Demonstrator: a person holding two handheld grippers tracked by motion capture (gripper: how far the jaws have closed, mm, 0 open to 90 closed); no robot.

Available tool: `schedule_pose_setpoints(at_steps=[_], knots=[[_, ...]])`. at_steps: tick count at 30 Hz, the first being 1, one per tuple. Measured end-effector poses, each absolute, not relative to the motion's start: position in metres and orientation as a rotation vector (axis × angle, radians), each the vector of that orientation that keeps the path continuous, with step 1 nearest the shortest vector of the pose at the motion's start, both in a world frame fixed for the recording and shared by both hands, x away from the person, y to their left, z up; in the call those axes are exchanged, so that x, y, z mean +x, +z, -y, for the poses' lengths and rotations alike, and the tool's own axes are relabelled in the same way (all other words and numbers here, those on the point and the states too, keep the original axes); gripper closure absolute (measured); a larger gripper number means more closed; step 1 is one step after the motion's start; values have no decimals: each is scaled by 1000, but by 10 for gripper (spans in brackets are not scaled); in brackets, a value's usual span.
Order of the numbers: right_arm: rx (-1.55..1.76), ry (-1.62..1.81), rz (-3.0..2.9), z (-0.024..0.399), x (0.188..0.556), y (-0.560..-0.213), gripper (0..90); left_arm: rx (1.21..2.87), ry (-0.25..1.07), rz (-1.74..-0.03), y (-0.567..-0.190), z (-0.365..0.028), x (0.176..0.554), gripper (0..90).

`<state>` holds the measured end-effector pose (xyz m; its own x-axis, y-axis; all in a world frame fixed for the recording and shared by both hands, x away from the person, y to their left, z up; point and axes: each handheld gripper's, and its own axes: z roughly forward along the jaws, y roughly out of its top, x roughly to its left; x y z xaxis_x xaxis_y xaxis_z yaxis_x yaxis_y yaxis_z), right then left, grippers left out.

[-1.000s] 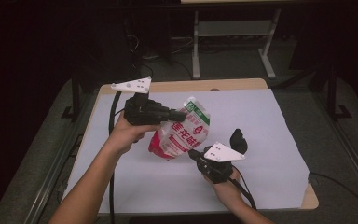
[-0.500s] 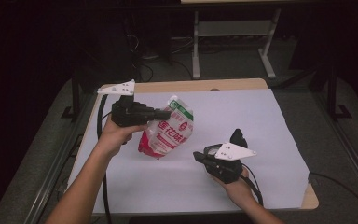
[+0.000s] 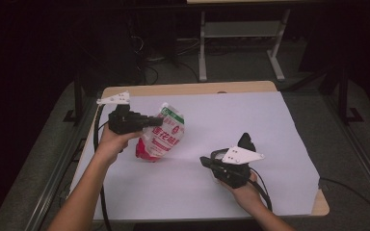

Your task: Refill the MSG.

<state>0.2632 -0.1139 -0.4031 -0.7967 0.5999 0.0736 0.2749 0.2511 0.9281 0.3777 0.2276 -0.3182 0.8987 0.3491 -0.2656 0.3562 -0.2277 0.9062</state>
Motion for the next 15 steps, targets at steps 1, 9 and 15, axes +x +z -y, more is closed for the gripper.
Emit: schedule_pose_setpoints(at_steps=[1,9,15], knots=[[808,1560,-2232,114,263,-403,899,1832,3,-532,-318,-230,377,900],[807,1563,-2235,113,263,-403,899,1861,40,-549,-316,-245,369,900],[809,1561,-2235,112,263,-403,899,1926,83,-560,-318,-247,364,900]])
